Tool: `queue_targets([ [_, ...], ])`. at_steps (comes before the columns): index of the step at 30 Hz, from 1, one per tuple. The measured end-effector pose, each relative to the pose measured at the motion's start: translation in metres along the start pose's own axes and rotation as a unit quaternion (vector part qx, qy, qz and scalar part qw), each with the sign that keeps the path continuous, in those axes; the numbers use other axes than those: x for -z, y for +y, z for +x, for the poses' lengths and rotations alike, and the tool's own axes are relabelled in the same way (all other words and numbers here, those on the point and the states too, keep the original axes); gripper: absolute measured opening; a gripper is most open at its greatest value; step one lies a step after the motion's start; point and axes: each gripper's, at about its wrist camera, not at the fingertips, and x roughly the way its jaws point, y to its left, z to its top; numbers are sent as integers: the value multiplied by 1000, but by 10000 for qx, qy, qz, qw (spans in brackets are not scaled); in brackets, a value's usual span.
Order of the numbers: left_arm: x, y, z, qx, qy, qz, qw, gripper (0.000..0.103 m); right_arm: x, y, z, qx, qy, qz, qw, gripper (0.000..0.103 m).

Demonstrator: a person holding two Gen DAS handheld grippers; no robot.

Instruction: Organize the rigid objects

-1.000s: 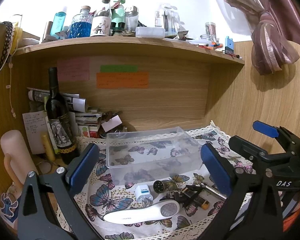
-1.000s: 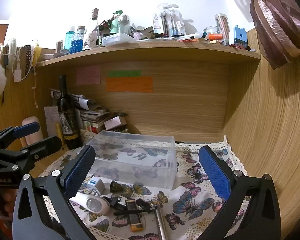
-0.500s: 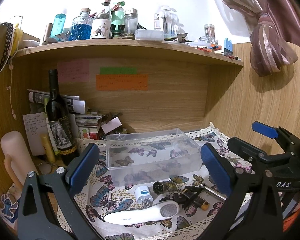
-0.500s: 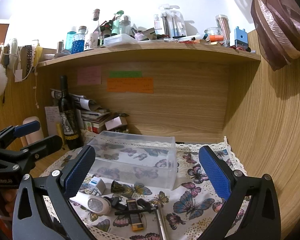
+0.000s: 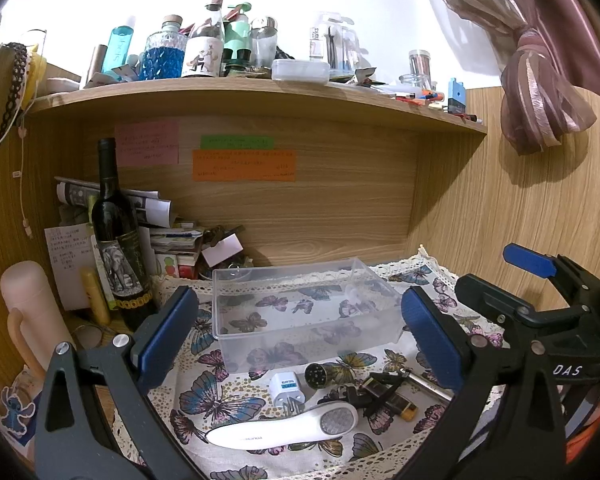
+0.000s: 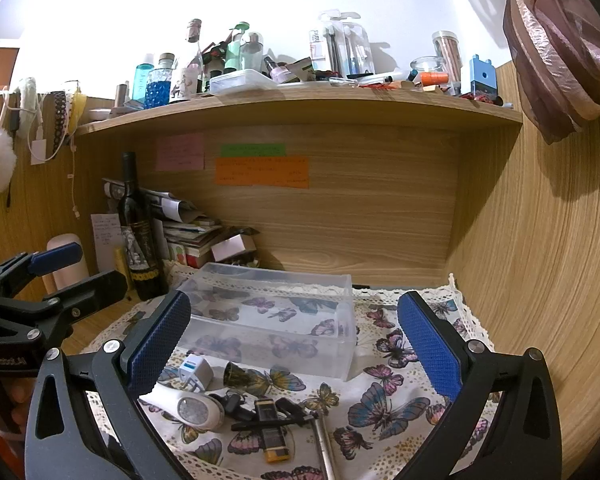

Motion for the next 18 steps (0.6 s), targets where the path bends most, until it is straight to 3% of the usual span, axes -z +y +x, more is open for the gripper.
queue_targets([
  [18,0,-3,-1,-20,4,-1,10000,103,-4,3,-5,-43,-46,21,10000,103],
])
